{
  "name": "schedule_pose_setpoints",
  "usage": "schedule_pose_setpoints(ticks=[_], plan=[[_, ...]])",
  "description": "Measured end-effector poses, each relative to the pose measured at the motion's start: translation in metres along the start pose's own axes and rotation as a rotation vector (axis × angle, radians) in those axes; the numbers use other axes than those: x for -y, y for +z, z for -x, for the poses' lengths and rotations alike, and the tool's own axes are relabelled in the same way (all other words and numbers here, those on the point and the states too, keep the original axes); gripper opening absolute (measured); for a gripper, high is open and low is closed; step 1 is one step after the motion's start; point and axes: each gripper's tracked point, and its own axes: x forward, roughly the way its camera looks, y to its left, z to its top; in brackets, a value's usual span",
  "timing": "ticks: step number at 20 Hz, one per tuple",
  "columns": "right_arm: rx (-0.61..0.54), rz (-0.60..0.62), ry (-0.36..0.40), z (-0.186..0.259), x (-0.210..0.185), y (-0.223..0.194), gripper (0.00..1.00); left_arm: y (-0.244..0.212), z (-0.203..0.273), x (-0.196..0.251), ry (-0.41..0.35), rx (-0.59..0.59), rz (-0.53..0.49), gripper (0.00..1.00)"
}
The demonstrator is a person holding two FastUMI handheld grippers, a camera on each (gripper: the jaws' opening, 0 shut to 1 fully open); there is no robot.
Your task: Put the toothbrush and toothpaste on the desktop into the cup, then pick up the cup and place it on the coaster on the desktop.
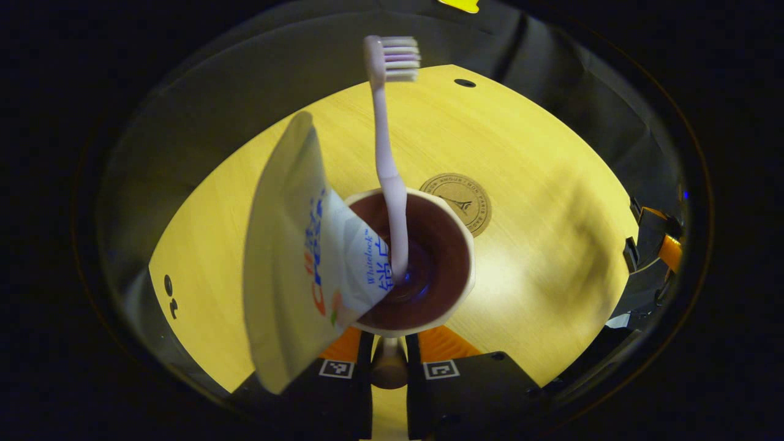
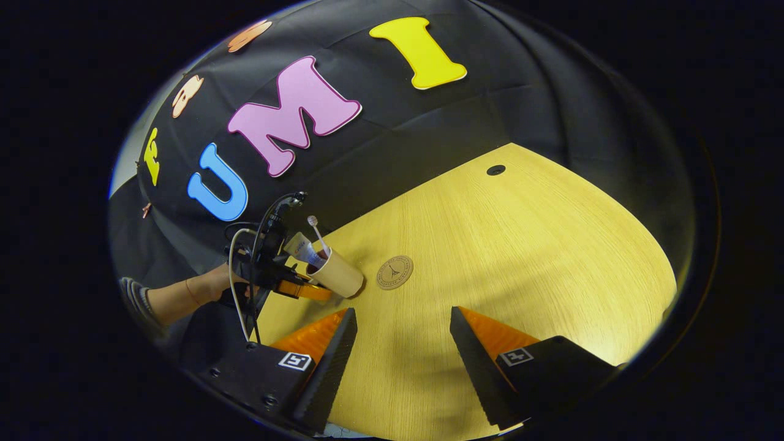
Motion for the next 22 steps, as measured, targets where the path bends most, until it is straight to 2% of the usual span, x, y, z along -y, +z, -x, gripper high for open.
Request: schedule_pose_setpoints(ticks=[5,13,14,15,22], plan=[[0.01,-0.005,-0.013,0.007,0.011,0.005,0.94,0.017,-0.005,0.019,-0.027,0.017,-0.013,0.25],[0.031,-0.042,-0.047,0.018,0.038,0.014,0.94,0.055,-0.015,0.041,-0.024,0.02,-0.071,0.25],[0.034,-0.045,-0.052,0.019,0.042,0.015,0.94,0.058,-0.018,0.044,-0.023,0.015,-0.081,0.29],[0.035,-0.05,-0.057,0.02,0.046,0.016,0.94,0.061,-0.021,0.047,-0.023,0.01,-0.088,0.25],[0.038,-0.069,-0.079,0.026,0.061,0.025,0.94,0.071,-0.031,0.056,-0.021,-0.016,-0.13,0.25]])
